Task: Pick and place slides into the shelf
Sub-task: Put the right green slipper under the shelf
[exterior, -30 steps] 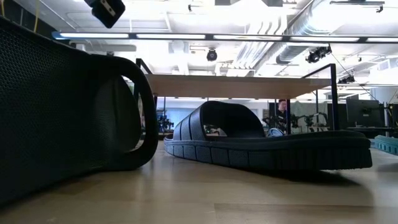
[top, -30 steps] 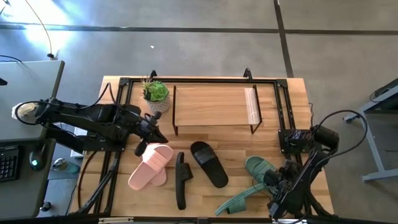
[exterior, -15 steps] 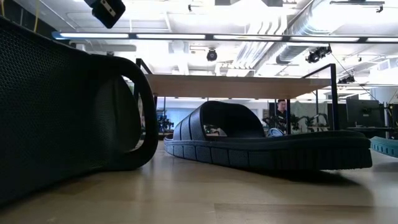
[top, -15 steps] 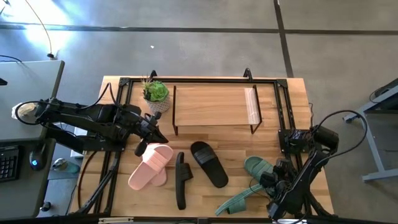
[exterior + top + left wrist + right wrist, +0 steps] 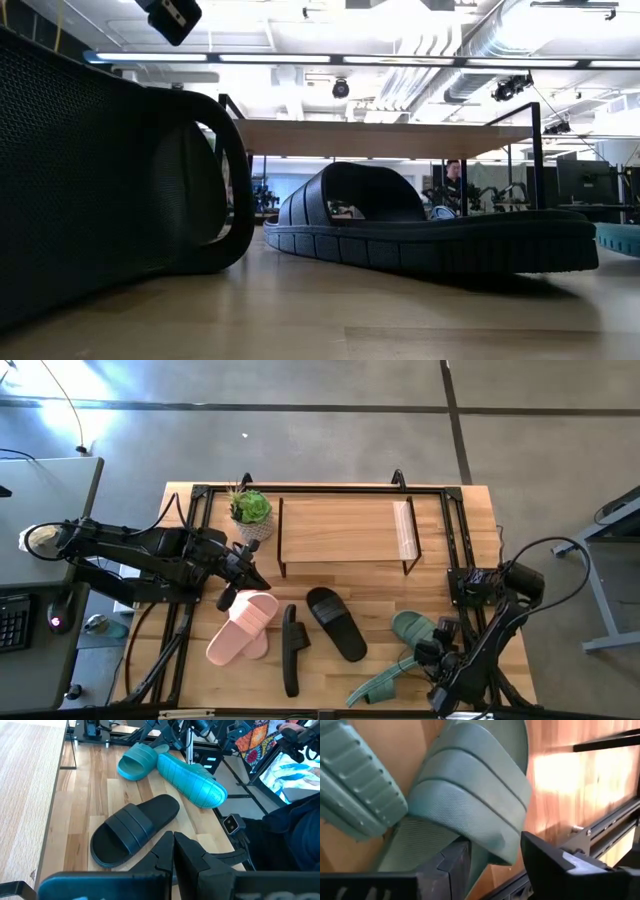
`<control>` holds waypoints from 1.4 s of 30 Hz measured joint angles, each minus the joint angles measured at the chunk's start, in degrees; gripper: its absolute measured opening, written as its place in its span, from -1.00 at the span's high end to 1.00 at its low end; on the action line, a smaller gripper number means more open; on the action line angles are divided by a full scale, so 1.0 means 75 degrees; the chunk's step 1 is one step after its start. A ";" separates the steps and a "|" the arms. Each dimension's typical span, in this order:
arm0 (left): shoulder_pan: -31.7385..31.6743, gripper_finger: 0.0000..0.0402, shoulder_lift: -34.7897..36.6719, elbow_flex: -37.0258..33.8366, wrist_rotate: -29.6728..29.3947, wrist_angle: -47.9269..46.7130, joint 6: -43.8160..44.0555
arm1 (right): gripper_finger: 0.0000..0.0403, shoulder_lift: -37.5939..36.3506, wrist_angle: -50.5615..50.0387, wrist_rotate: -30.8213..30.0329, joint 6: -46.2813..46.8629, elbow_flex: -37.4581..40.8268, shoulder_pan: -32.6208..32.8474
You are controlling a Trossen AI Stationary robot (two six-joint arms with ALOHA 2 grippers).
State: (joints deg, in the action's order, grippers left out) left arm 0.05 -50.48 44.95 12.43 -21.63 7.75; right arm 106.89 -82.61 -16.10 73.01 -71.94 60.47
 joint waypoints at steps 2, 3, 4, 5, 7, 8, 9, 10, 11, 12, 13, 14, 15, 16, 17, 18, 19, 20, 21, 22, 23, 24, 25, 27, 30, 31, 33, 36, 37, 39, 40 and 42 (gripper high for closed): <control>0.0000 1.00 0.0000 0.0000 0.0000 0.0000 0.0000 | 0.24 0.0000 0.0004 -0.0039 0.0000 0.0032 -0.0091; 0.0000 1.00 0.0000 0.0000 0.0000 0.0000 0.0000 | 0.26 0.0000 0.0014 -0.0058 0.0000 0.0067 -0.0138; 0.0000 1.00 0.0000 0.0000 0.0000 0.0002 0.0000 | 0.29 0.0000 0.0027 -0.0058 0.0000 0.0109 -0.0179; 0.0000 1.00 0.0000 0.0000 0.0002 0.0000 0.0000 | 0.33 0.0000 0.0063 -0.0066 0.0000 0.0150 -0.0219; 0.0000 1.00 0.0000 0.0000 0.0000 0.0000 0.0000 | 0.40 0.0000 0.0156 -0.0055 -0.0070 0.0254 -0.0306; 0.0000 1.00 0.0000 0.0000 0.0003 0.0000 -0.0001 | 0.45 0.0000 0.0203 -0.0056 -0.0135 0.0296 -0.0339; 0.0000 1.00 0.0000 0.0000 0.0003 0.0000 0.0000 | 0.49 0.0000 0.0253 -0.0052 -0.0182 0.0330 -0.0374; 0.0000 1.00 0.0000 0.0000 0.0003 0.0000 0.0000 | 0.54 0.0000 0.0280 -0.0053 -0.0195 0.0352 -0.0405; 0.0000 1.00 0.0000 0.0000 0.0003 0.0000 0.0000 | 0.60 0.0000 0.0272 -0.0055 -0.0192 0.0361 -0.0432; 0.0000 1.00 0.0000 0.0000 0.0003 0.0000 0.0000 | 0.66 0.0000 0.0272 -0.0058 -0.0190 0.0361 -0.0458; 0.0000 1.00 0.0000 0.0000 0.0003 0.0000 0.0000 | 0.72 0.0000 0.0269 -0.0067 -0.0182 0.0361 -0.0471; 0.0000 1.00 0.0000 0.0000 0.0003 0.0000 0.0000 | 0.79 0.0000 0.0269 -0.0083 -0.0163 0.0361 -0.0483; 0.0000 1.00 0.0000 0.0000 0.0003 0.0000 0.0000 | 0.87 0.0000 0.0261 -0.0089 -0.0135 0.0361 -0.0484; 0.0000 1.00 0.0000 0.0000 0.0003 0.0000 0.0000 | 0.93 0.0000 0.0252 -0.0106 -0.0120 0.0361 -0.0485; 0.0000 1.00 0.0000 0.0000 0.0003 0.0000 0.0000 | 0.96 0.0000 0.0236 -0.0112 -0.0065 0.0361 -0.0484; 0.0000 1.00 0.0000 0.0000 0.0003 0.0000 0.0000 | 0.97 0.0000 0.0190 -0.0131 0.0072 0.0361 -0.0481; 0.0000 1.00 0.0000 0.0000 0.0003 0.0000 0.0000 | 0.96 0.0000 0.0122 -0.0171 0.0257 0.0361 -0.0481; 0.0000 1.00 0.0000 0.0000 0.0003 0.0000 0.0000 | 0.96 0.0000 0.0056 -0.0222 0.0428 0.0359 -0.0481; 0.0000 1.00 0.0000 0.0000 0.0003 0.0001 0.0000 | 0.97 0.0000 0.0013 -0.0287 0.0545 0.0354 -0.0478; 0.0000 1.00 0.0000 0.0000 0.0003 0.0000 0.0000 | 0.98 0.0000 -0.0074 -0.0337 0.0634 0.0315 -0.0478; 0.0000 1.00 0.0000 0.0000 0.0003 0.0000 0.0000 | 0.99 0.0000 -0.0178 -0.0400 0.0679 0.0249 -0.0481; 0.0000 1.00 0.0000 0.0000 0.0005 0.0001 0.0003 | 0.99 0.0000 -0.0281 -0.0499 0.0755 0.0164 -0.0506; 0.0000 1.00 0.0000 0.0000 0.0006 0.0003 0.0003 | 0.99 0.0000 -0.0421 -0.0617 0.0920 0.0064 -0.0531; 0.0000 1.00 0.0000 0.0000 0.0006 0.0003 0.0020 | 0.99 0.0000 -0.0841 -0.0885 0.1134 -0.0184 -0.0636; -0.0003 1.00 0.0002 0.0000 0.0077 0.0003 0.0025 | 1.00 -0.0023 -0.0999 -0.1248 0.0964 -0.0502 -0.0884; -0.0003 1.00 0.0000 0.0000 0.0087 0.0003 0.0025 | 1.00 -0.0056 -0.0985 -0.1385 0.0827 -0.0541 -0.1000; -0.0002 1.00 0.0003 0.0000 0.0089 0.0003 0.0024 | 1.00 -0.0087 -0.0984 -0.1501 0.0567 -0.0639 -0.1298; -0.0003 1.00 0.0003 0.0000 0.0088 0.0003 0.0023 | 1.00 -0.0085 -0.0978 -0.1554 -0.0084 -0.0645 -0.1804; -0.0003 1.00 0.0003 0.0000 0.0090 0.0003 0.0026 | 1.00 -0.0085 -0.0980 -0.1660 -0.0216 -0.0645 -0.1961; -0.0003 1.00 0.0003 0.0000 0.0089 0.0003 0.0026 | 1.00 -0.0086 -0.0897 -0.1845 -0.0474 -0.0645 -0.2289; -0.0003 1.00 0.0003 0.0000 0.0088 0.0003 0.0026 | 1.00 -0.0094 -0.0789 -0.1864 -0.0588 -0.0645 -0.2434; -0.0003 1.00 0.0003 0.0000 0.0089 0.0000 0.0026 | 1.00 -0.0099 -0.0449 -0.1962 -0.0793 -0.0645 -0.2711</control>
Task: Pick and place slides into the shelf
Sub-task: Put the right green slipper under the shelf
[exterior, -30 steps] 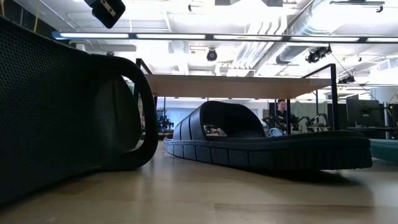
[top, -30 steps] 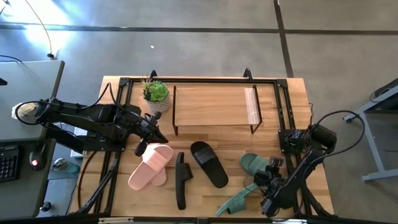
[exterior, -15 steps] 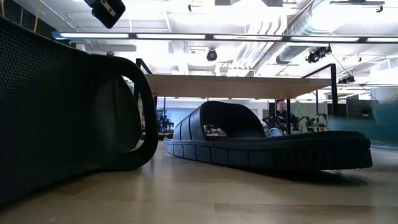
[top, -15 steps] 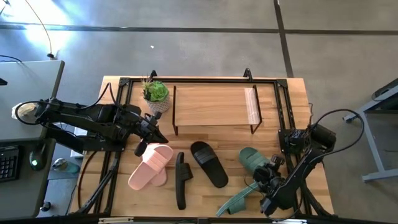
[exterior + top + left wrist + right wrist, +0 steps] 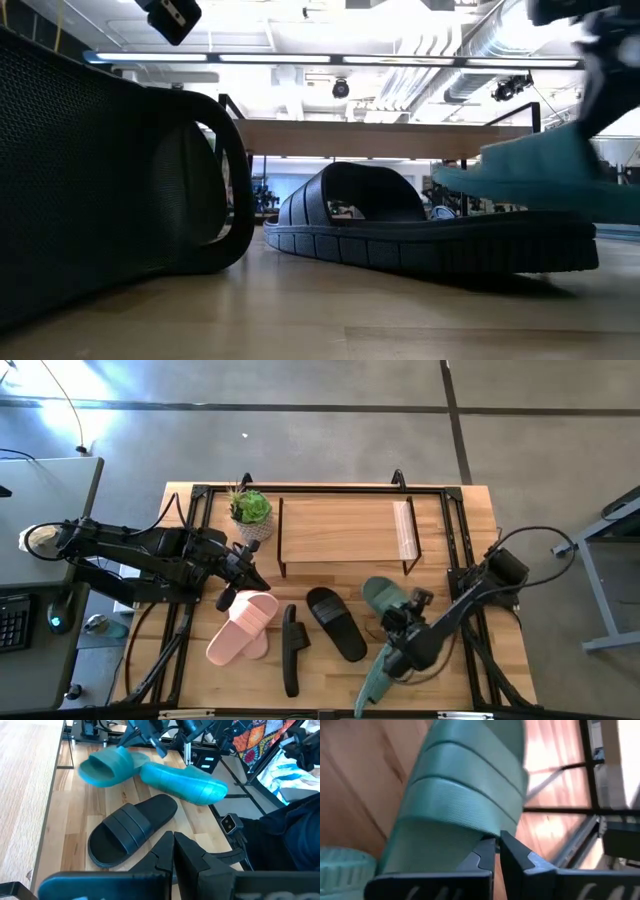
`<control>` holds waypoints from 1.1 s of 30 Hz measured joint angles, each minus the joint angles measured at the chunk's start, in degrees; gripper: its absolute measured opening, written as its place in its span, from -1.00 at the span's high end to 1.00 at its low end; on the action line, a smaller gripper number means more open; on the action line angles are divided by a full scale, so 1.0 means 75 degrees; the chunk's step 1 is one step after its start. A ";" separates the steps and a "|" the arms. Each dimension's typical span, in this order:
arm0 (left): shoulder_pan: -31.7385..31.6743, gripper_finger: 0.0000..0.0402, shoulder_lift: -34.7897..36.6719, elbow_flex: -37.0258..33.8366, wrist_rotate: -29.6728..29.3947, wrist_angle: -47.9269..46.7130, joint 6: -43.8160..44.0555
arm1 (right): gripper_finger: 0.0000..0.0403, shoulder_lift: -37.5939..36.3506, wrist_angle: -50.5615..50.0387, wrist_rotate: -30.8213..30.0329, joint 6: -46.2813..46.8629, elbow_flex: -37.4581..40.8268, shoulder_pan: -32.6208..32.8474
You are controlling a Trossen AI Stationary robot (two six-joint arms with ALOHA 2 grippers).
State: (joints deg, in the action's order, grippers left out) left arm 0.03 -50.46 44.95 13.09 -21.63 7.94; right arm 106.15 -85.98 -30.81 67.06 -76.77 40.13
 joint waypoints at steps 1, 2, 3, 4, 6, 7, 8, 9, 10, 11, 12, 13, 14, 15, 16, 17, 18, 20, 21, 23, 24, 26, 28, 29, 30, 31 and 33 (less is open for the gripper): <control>0.0000 1.00 0.0000 0.0000 -0.0001 -0.0001 0.0000 | 1.00 0.0000 0.0259 -0.0114 -0.0083 0.0000 -0.0132; 0.0000 1.00 0.0000 0.0000 -0.0001 -0.0003 0.0000 | 1.00 -0.0003 0.0517 -0.0192 -0.0175 0.0000 -0.0268; 0.0000 1.00 0.0000 0.0000 -0.0001 -0.0003 -0.0001 | 1.00 -0.0003 0.0695 -0.0228 -0.0213 0.0000 -0.0399; 0.0000 1.00 0.0000 0.0000 -0.0001 -0.0003 -0.0003 | 1.00 -0.0003 0.0738 -0.0225 -0.0210 0.0000 -0.0530; 0.0000 1.00 0.0000 0.0000 -0.0001 -0.0003 -0.0006 | 1.00 -0.0003 0.0615 -0.0224 -0.0093 0.0000 -0.0773; 0.0000 1.00 0.0000 0.0000 -0.0001 -0.0003 -0.0004 | 1.00 -0.0003 0.0508 -0.0226 0.0019 0.0000 -0.0890; 0.0000 1.00 0.0000 0.0000 -0.0001 -0.0003 -0.0001 | 1.00 -0.0003 0.0403 -0.0224 0.0138 0.0000 -0.1003; 0.0000 1.00 0.0000 0.0000 -0.0001 -0.0005 0.0000 | 1.00 -0.0003 0.0326 -0.0215 0.0266 0.0000 -0.1118; 0.0000 1.00 0.0000 0.0000 -0.0001 -0.0015 0.0000 | 1.00 -0.0003 0.0292 -0.0215 0.0390 0.0000 -0.1228; 0.0000 1.00 0.0000 0.0000 -0.0001 -0.0034 0.0000 | 1.00 -0.0003 0.0284 -0.0214 0.0515 0.0000 -0.1331; 0.0000 1.00 0.0000 0.0000 -0.0001 -0.0060 0.0003 | 1.00 -0.0003 0.0275 -0.0209 0.0608 0.0000 -0.1423; 0.0000 1.00 0.0000 0.0000 -0.0001 -0.0082 0.0003 | 1.00 -0.0003 0.0272 -0.0209 0.0684 0.0000 -0.1507; 0.0000 1.00 0.0000 0.0000 -0.0001 -0.0105 0.0003 | 1.00 -0.0003 0.0263 -0.0224 0.0773 0.0000 -0.1579; 0.0000 1.00 0.0000 0.0000 -0.0001 -0.0120 0.0003 | 1.00 -0.0003 0.0234 -0.0208 0.0862 0.0000 -0.1643; 0.0000 1.00 0.0000 0.0000 -0.0001 -0.0125 0.0006 | 1.00 -0.0003 0.0199 -0.0196 0.0916 0.0000 -0.1711; 0.0000 1.00 0.0000 0.0000 -0.0001 -0.0128 0.0005 | 1.00 -0.0003 0.0141 -0.0164 0.1019 0.0000 -0.1766; 0.0000 1.00 0.0000 0.0000 -0.0001 -0.0128 0.0006 | 1.00 -0.0003 0.0045 -0.0104 0.1082 0.0000 -0.1815; 0.0000 1.00 0.0000 0.0000 -0.0001 -0.0146 0.0006 | 1.00 -0.0003 -0.0139 -0.0033 0.1210 0.0000 -0.1899; 0.0000 1.00 0.0000 0.0000 -0.0001 -0.0162 0.0009 | 1.00 -0.0003 -0.0195 -0.0031 0.1262 0.0000 -0.1921; 0.0000 1.00 0.0000 0.0000 -0.0001 -0.0181 0.0012 | 1.00 -0.0003 -0.0257 -0.0030 0.1338 0.0000 -0.1975; 0.0000 1.00 0.0000 0.0000 -0.0001 -0.0181 0.0012 | 1.00 -0.0003 -0.0252 -0.0033 0.1344 0.0000 -0.1993; 0.0000 1.00 0.0000 0.0000 -0.0001 -0.0181 0.0017 | 1.00 -0.0003 -0.0232 -0.0031 0.1310 0.0000 -0.2044; 0.0000 1.00 0.0000 0.0000 -0.0001 -0.0181 0.0017 | 1.00 -0.0003 -0.0229 -0.0026 0.1272 0.0000 -0.2109; 0.0000 1.00 0.0000 0.0000 -0.0001 -0.0181 0.0017 | 1.00 -0.0005 -0.0229 -0.0025 0.1232 0.0000 -0.2153; 0.0000 1.00 0.0000 0.0000 -0.0001 -0.0181 0.0022 | 1.00 -0.0006 -0.0233 -0.0030 0.1195 0.0000 -0.2198; 0.0000 1.00 0.0000 0.0000 -0.0001 -0.0181 0.0030 | 1.00 -0.0004 -0.0241 -0.0036 0.1158 0.0000 -0.2243; 0.0000 1.00 0.0000 0.0000 -0.0001 -0.0181 0.0055 | 1.00 -0.0006 -0.0241 -0.0078 0.1005 0.0000 -0.2340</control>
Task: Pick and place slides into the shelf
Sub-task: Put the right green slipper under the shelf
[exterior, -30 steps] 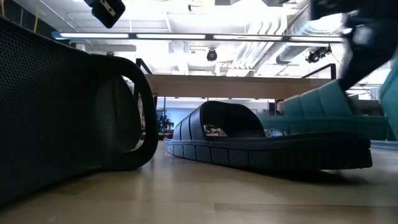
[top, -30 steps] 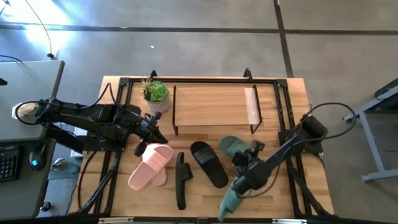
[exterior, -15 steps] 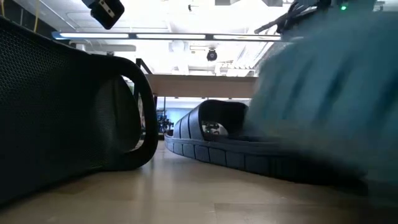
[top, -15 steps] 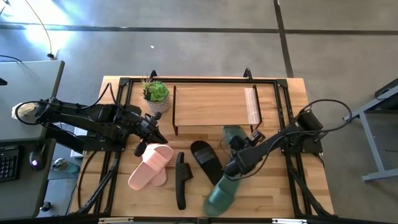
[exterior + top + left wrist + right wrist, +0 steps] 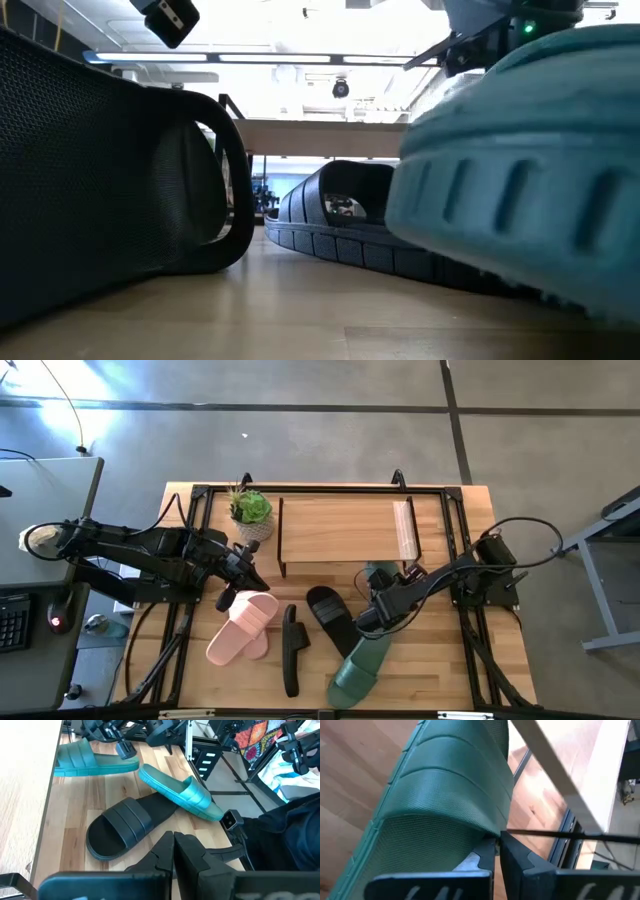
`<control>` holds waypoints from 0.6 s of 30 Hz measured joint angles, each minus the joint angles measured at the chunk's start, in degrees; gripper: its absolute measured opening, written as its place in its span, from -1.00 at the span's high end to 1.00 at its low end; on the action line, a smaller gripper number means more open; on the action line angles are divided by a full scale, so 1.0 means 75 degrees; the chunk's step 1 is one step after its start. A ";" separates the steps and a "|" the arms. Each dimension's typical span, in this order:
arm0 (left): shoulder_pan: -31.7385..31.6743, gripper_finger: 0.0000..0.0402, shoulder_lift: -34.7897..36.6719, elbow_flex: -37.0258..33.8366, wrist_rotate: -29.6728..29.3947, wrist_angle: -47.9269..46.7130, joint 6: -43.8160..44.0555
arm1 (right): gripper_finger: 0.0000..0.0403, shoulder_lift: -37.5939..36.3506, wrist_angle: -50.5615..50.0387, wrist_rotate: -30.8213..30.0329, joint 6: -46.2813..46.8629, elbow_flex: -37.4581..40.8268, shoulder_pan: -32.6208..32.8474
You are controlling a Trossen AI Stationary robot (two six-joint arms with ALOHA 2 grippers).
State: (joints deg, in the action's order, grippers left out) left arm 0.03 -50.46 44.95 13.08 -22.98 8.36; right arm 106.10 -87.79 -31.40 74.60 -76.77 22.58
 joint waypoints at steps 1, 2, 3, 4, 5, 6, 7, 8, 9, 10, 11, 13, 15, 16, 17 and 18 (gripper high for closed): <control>0.0000 1.00 0.0000 0.0000 0.0000 0.0000 0.0001 | 1.00 0.0000 0.0000 -0.0006 -0.0084 0.0000 -0.0051; 0.0000 1.00 0.0000 0.0000 0.0000 0.0000 0.0000 | 1.00 0.0002 0.0000 -0.0008 -0.0159 0.0000 -0.0102; 0.0000 1.00 0.0000 0.0000 0.0000 0.0000 0.0003 | 1.00 0.0000 0.0005 -0.0013 -0.0211 0.0018 -0.0142; 0.0000 1.00 0.0000 0.0000 0.0000 0.0000 0.0003 | 1.00 -0.0003 0.0033 -0.0014 -0.0324 0.0070 -0.0177; 0.0000 1.00 0.0000 0.0000 0.0000 0.0000 0.0003 | 1.00 -0.0003 0.0053 -0.0012 -0.0386 0.0141 -0.0209; 0.0000 1.00 0.0000 0.0000 0.0000 0.0000 0.0003 | 1.00 -0.0003 0.0081 -0.0003 -0.0416 0.0223 -0.0227; 0.0000 1.00 0.0000 0.0000 0.0000 0.0000 0.0003 | 1.00 -0.0003 0.0120 0.0010 -0.0436 0.0308 -0.0233; 0.0000 1.00 0.0000 0.0000 0.0000 0.0000 0.0003 | 1.00 -0.0003 0.0145 0.0013 -0.0466 0.0388 -0.0233; 0.0000 1.00 0.0000 0.0000 0.0000 0.0000 0.0006 | 1.00 -0.0003 0.0154 0.0024 -0.0453 0.0458 -0.0227; 0.0000 1.00 0.0000 0.0000 0.0000 -0.0003 0.0006 | 1.00 -0.0003 0.0162 0.0012 -0.0386 0.0495 -0.0216; 0.0000 1.00 0.0000 0.0000 0.0000 -0.0003 0.0006 | 1.00 -0.0003 0.0163 -0.0018 -0.0347 0.0514 -0.0189; 0.0001 1.00 0.0000 0.0000 0.0000 -0.0003 0.0009 | 1.00 -0.0003 0.0172 -0.0117 -0.0352 0.0516 -0.0157; 0.0000 1.00 0.0000 0.0000 0.0000 -0.0003 0.0009 | 1.00 -0.0003 0.0172 -0.0155 -0.0465 0.0516 -0.0157; 0.0000 1.00 0.0000 0.0000 0.0000 -0.0003 0.0009 | 1.00 -0.0003 0.0175 -0.0151 -0.0588 0.0516 -0.0157; 0.0000 1.00 0.0000 0.0000 0.0000 -0.0003 0.0009 | 1.00 -0.0003 0.0179 -0.0146 -0.0698 0.0516 -0.0162; 0.0000 1.00 0.0000 0.0000 0.0000 -0.0003 0.0009 | 0.99 -0.0003 0.0198 -0.0146 -0.0786 0.0516 -0.0185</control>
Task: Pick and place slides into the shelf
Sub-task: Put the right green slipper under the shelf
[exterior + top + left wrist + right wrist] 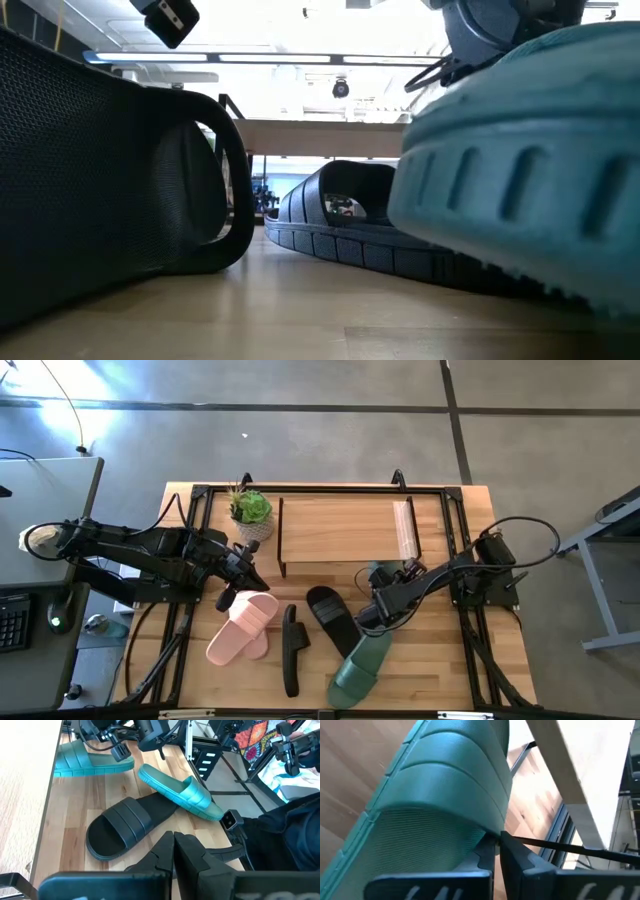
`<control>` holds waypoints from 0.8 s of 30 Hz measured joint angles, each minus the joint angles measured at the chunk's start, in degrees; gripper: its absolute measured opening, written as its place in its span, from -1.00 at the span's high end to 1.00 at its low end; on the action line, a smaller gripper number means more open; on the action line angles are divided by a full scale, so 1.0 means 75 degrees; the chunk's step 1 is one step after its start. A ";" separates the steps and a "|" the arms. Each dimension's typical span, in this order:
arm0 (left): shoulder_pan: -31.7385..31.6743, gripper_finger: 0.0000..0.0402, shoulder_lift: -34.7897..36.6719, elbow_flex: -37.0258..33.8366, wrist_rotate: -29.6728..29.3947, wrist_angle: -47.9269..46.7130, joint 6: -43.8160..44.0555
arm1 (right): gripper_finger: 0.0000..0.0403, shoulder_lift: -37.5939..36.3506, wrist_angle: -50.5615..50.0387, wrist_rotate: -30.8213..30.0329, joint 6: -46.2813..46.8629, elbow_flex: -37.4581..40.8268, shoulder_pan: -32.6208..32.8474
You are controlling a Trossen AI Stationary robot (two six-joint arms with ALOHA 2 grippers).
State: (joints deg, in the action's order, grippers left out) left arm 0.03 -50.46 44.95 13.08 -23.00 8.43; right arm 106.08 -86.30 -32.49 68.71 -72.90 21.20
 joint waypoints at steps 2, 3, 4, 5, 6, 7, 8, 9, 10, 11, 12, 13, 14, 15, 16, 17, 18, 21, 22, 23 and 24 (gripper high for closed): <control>0.0000 1.00 0.0000 0.0000 0.0000 0.0000 0.0018 | 0.96 0.0000 0.0102 -0.0001 -0.0210 0.0000 -0.0048; 0.0001 1.00 0.0000 0.0000 -0.0002 0.0000 0.0045 | 0.93 0.0000 0.0153 -0.0017 -0.0270 0.0000 -0.0077; 0.0000 1.00 0.0000 -0.0001 -0.0002 0.0000 0.0081 | 0.89 0.0000 0.0178 -0.0044 -0.0347 0.0000 -0.0097; 0.0002 1.00 0.0000 0.0000 0.0000 0.0000 0.0115 | 0.85 0.0000 0.0204 -0.0084 -0.0414 0.0000 -0.0130; 0.0001 1.00 0.0000 -0.0001 0.0000 0.0000 0.0122 | 0.80 0.0000 0.0244 -0.0103 -0.0463 0.0000 -0.0158; 0.0000 1.00 0.0000 0.0000 -0.0001 0.0000 0.0128 | 0.75 0.0000 0.0258 -0.0108 -0.0520 0.0000 -0.0193; 0.0000 1.00 0.0000 0.0000 0.0000 -0.0003 0.0128 | 0.70 0.0000 0.0253 -0.0113 -0.0576 0.0000 -0.0225; 0.0000 1.00 0.0000 -0.0001 -0.0001 -0.0010 0.0128 | 0.66 0.0000 0.0238 -0.0133 -0.0611 0.0000 -0.0243; 0.0000 1.00 0.0000 -0.0003 -0.0003 -0.0026 0.0128 | 0.61 0.0000 0.0230 -0.0139 -0.0620 0.0000 -0.0265; 0.0003 1.00 0.0000 0.0000 -0.0003 -0.0040 0.0128 | 0.57 0.0000 0.0230 -0.0137 -0.0635 0.0000 -0.0278; 0.0003 1.00 0.0000 -0.0001 0.0000 -0.0058 0.0128 | 0.54 0.0000 0.0220 -0.0137 -0.0686 0.0000 -0.0284; 0.0002 1.00 0.0000 -0.0003 -0.0002 -0.0066 0.0125 | 0.50 0.0000 0.0187 -0.0136 -0.0727 0.0000 -0.0281; 0.0002 1.00 0.0000 -0.0001 0.0000 -0.0083 0.0125 | 0.48 0.0000 0.0167 -0.0131 -0.0774 0.0000 -0.0280; 0.0003 1.00 0.0000 0.0000 -0.0001 -0.0104 0.0125 | 0.45 0.0000 0.0169 -0.0131 -0.0810 0.0000 -0.0271; 0.0001 1.00 0.0000 -0.0001 -0.0003 -0.0111 0.0125 | 0.43 0.0000 0.0158 -0.0125 -0.0810 0.0000 -0.0256; 0.0003 1.00 0.0000 -0.0003 -0.0001 -0.0108 0.0125 | 0.42 0.0000 0.0133 -0.0120 -0.0813 0.0000 -0.0240; 0.0003 1.00 0.0000 -0.0003 0.0000 -0.0108 0.0125 | 0.41 0.0000 0.0105 -0.0119 -0.0836 0.0000 -0.0220; 0.0003 1.00 0.0000 -0.0003 0.0000 -0.0108 0.0125 | 0.40 0.0000 0.0008 -0.0033 -0.1095 -0.0023 -0.0090; 0.0003 1.00 0.0000 -0.0003 -0.0001 -0.0108 0.0122 | 0.40 0.0000 -0.0069 -0.0020 -0.1152 -0.0075 -0.0013; 0.0003 1.00 0.0000 -0.0003 -0.0001 -0.0108 0.0122 | 0.40 0.0000 -0.0138 -0.0012 -0.1188 -0.0157 0.0084; 0.0001 1.00 0.0000 -0.0003 -0.0001 -0.0108 0.0122 | 0.40 0.0000 -0.0217 -0.0015 -0.1238 -0.0245 0.0200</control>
State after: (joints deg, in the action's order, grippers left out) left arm 0.04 -50.46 44.93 13.07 -23.81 9.34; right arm 106.08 -87.93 -32.60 59.42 -74.74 22.70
